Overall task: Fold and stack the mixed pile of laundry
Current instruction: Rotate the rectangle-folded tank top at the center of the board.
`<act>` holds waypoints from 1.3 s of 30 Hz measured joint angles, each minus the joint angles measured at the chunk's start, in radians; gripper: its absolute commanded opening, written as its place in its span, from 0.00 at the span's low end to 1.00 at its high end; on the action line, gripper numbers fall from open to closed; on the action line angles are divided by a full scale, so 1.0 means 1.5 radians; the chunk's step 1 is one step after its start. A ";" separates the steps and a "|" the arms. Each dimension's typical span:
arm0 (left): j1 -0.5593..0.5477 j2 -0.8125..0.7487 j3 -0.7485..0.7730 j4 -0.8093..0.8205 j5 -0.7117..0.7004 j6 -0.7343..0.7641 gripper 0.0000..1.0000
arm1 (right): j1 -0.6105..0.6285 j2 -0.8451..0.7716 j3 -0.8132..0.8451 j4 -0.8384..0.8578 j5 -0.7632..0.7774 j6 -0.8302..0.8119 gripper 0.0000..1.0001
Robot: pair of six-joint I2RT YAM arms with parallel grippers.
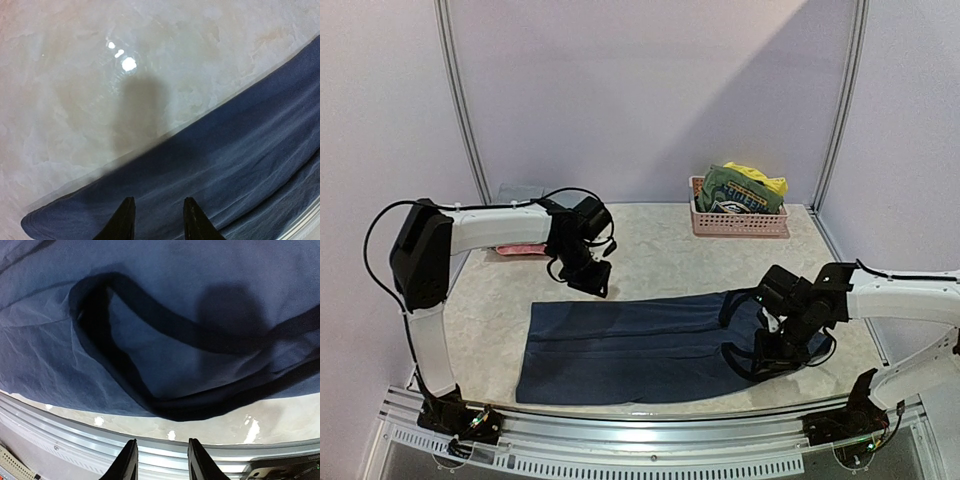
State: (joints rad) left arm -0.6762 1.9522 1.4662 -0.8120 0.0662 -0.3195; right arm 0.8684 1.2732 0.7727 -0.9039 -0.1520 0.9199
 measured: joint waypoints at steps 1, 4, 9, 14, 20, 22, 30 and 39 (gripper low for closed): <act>-0.003 0.007 0.004 -0.001 0.003 0.002 0.33 | 0.010 0.008 0.000 0.008 -0.001 0.006 0.34; -0.007 0.027 0.016 -0.004 0.009 0.004 0.32 | 0.039 0.041 0.000 0.029 -0.004 0.019 0.34; -0.008 0.041 0.028 -0.012 0.013 0.009 0.31 | 0.071 0.085 0.000 0.044 -0.005 0.033 0.34; -0.008 0.043 0.036 -0.014 0.015 0.012 0.31 | 0.076 0.095 0.005 0.043 0.005 0.042 0.34; -0.008 0.057 0.046 -0.016 0.016 0.016 0.31 | 0.076 0.095 0.045 0.037 0.034 0.042 0.34; -0.008 0.065 0.049 -0.016 0.016 0.017 0.31 | 0.076 0.097 0.052 0.037 0.043 0.042 0.34; -0.008 0.079 0.048 -0.016 0.015 0.023 0.30 | 0.070 0.179 0.078 0.035 0.064 0.036 0.32; -0.007 0.078 -0.007 -0.013 0.004 0.024 0.28 | 0.031 0.270 0.120 0.037 0.060 0.003 0.31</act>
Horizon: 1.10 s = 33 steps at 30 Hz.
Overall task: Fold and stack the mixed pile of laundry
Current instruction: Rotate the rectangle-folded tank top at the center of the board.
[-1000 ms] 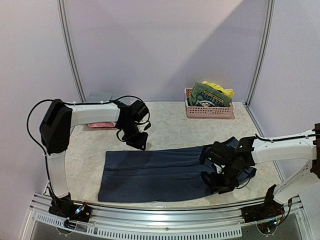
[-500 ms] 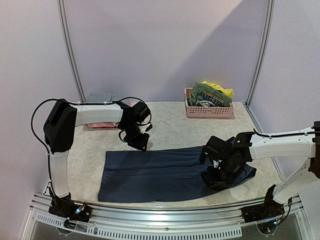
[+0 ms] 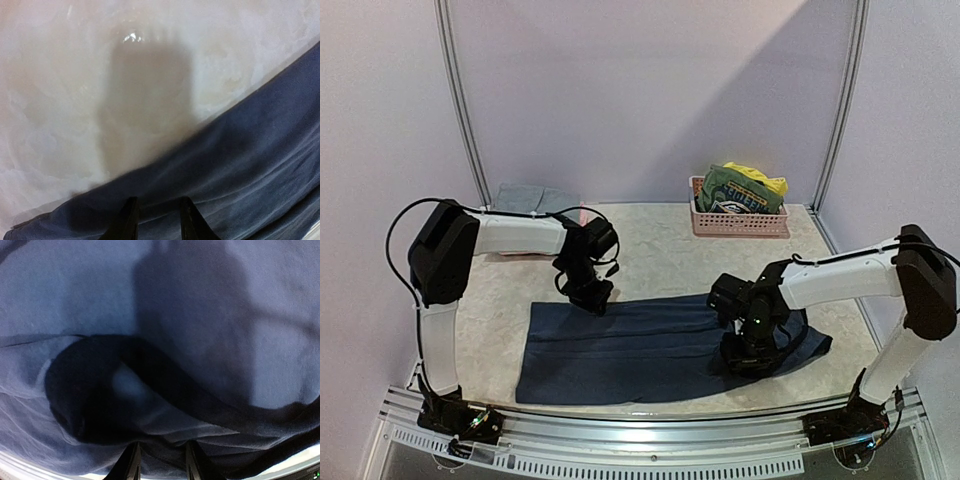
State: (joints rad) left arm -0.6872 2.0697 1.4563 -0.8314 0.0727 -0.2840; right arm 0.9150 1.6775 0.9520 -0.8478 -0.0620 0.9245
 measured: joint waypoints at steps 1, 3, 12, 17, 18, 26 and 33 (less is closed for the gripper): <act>0.001 -0.006 -0.010 0.005 -0.002 0.000 0.28 | 0.000 0.012 0.013 -0.006 0.000 -0.007 0.31; 0.005 -0.026 -0.044 0.018 -0.006 -0.001 0.28 | 0.000 0.035 0.039 -0.016 -0.001 -0.020 0.31; 0.031 -0.149 -0.217 0.061 -0.019 -0.032 0.27 | -0.005 0.138 0.169 -0.060 -0.009 -0.097 0.31; 0.036 -0.215 -0.299 0.073 -0.027 -0.062 0.27 | -0.022 0.197 0.255 -0.073 -0.020 -0.151 0.31; 0.036 -0.225 -0.312 0.073 -0.028 -0.070 0.27 | -0.026 0.209 0.273 -0.075 -0.021 -0.161 0.31; 0.037 -0.318 -0.414 0.075 -0.023 -0.143 0.27 | -0.050 0.356 0.503 -0.099 -0.059 -0.262 0.31; 0.034 -0.414 -0.501 0.071 0.006 -0.228 0.28 | -0.054 0.483 0.713 -0.130 -0.108 -0.309 0.31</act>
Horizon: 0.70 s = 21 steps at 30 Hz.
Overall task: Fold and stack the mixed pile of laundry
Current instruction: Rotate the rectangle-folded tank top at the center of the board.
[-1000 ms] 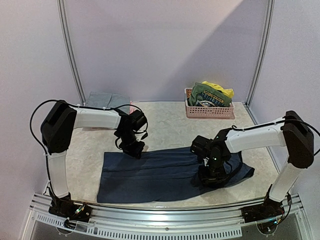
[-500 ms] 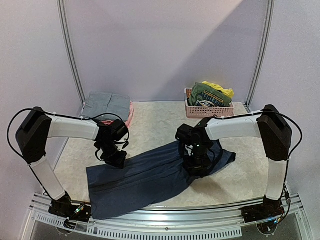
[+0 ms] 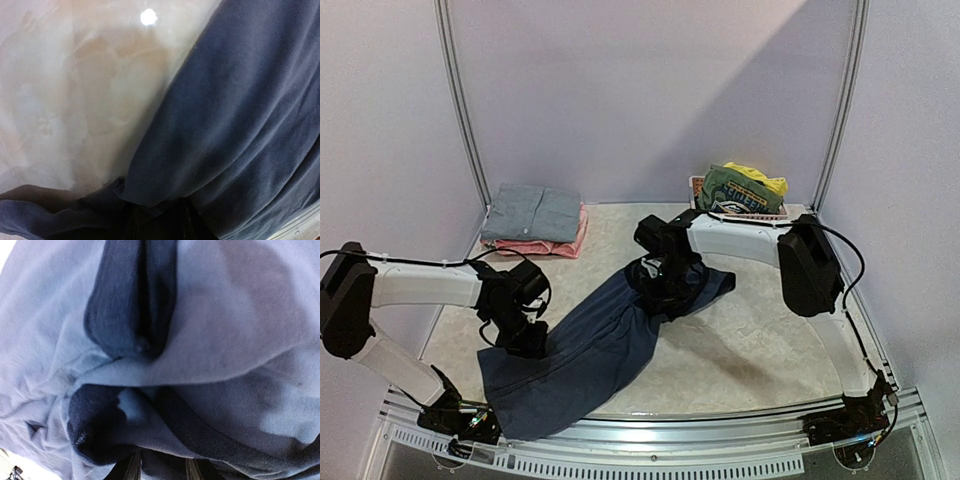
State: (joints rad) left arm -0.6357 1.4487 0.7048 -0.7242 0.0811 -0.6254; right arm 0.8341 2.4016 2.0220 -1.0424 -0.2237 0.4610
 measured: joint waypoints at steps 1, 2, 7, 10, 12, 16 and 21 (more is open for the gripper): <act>-0.002 -0.010 -0.008 0.000 0.005 -0.011 0.28 | -0.002 0.021 0.036 -0.006 -0.011 -0.003 0.31; -0.003 -0.021 -0.017 0.000 0.011 -0.025 0.28 | -0.004 0.041 0.070 -0.010 -0.021 -0.004 0.31; -0.013 -0.049 -0.040 0.002 0.048 -0.091 0.28 | -0.032 0.148 0.252 -0.023 -0.080 -0.001 0.31; -0.023 -0.044 -0.040 0.014 0.080 -0.132 0.28 | -0.067 0.196 0.324 0.003 -0.120 0.019 0.32; -0.028 -0.024 -0.027 0.022 0.103 -0.154 0.27 | -0.099 0.209 0.337 0.034 -0.144 0.039 0.33; -0.038 0.070 0.050 0.039 0.150 -0.182 0.27 | -0.175 0.238 0.366 0.104 -0.171 0.087 0.36; -0.046 0.216 0.227 0.029 0.189 -0.174 0.27 | -0.245 0.267 0.383 0.210 -0.190 0.151 0.38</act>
State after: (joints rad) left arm -0.7048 1.7729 1.0458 -0.6807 0.3649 -0.8867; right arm 0.4671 2.8017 2.5961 -0.7273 -0.5091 0.6876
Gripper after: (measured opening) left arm 0.268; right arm 0.369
